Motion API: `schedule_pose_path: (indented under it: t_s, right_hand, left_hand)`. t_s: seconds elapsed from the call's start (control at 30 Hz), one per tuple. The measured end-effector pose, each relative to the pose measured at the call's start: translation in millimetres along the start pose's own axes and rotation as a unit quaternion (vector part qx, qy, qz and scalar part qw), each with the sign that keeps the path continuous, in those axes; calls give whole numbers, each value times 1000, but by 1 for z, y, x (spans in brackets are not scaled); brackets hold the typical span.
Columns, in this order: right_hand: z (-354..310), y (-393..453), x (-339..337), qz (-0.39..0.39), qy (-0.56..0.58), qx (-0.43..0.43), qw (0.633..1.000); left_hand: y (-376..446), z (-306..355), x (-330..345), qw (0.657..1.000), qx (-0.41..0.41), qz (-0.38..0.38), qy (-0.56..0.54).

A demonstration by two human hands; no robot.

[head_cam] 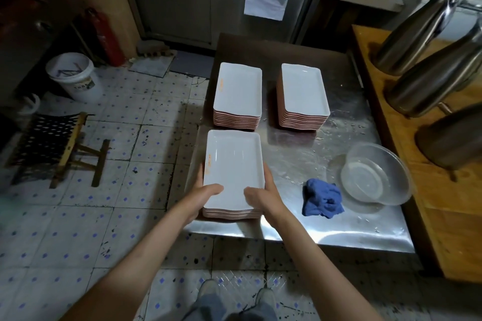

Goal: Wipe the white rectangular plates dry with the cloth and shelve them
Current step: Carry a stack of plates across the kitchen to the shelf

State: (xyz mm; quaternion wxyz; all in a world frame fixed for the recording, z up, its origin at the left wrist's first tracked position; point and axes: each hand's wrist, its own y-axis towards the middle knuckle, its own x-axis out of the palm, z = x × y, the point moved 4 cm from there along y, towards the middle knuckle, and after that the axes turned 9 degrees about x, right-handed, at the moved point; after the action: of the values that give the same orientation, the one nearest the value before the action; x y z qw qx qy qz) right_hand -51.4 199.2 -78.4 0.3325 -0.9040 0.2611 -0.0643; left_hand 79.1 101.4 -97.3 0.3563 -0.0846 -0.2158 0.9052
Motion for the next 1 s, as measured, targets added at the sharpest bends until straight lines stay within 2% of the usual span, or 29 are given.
schedule_pose_path:
  t_s: [0.23, 0.5, 0.8, 1.0]
  right_hand:
    - [5, -7, -4, 28, 27, -6, 999]
    - [-11, -26, -32, 76, 79, -33, 993]
    - [-24, -73, -102, 180, 135, -57, 973]
    - [-24, -115, -162, 234, 150, -91, 956]
  left_hand:
    - [-1, 5, 4, 1000, 19, 3, 0]
    - [6, 38, 29, 997, 64, -41, 30]
    - [4, 98, 110, 973, 165, -151, 49]
    - [-6, 123, 187, 952, 186, -238, 41]
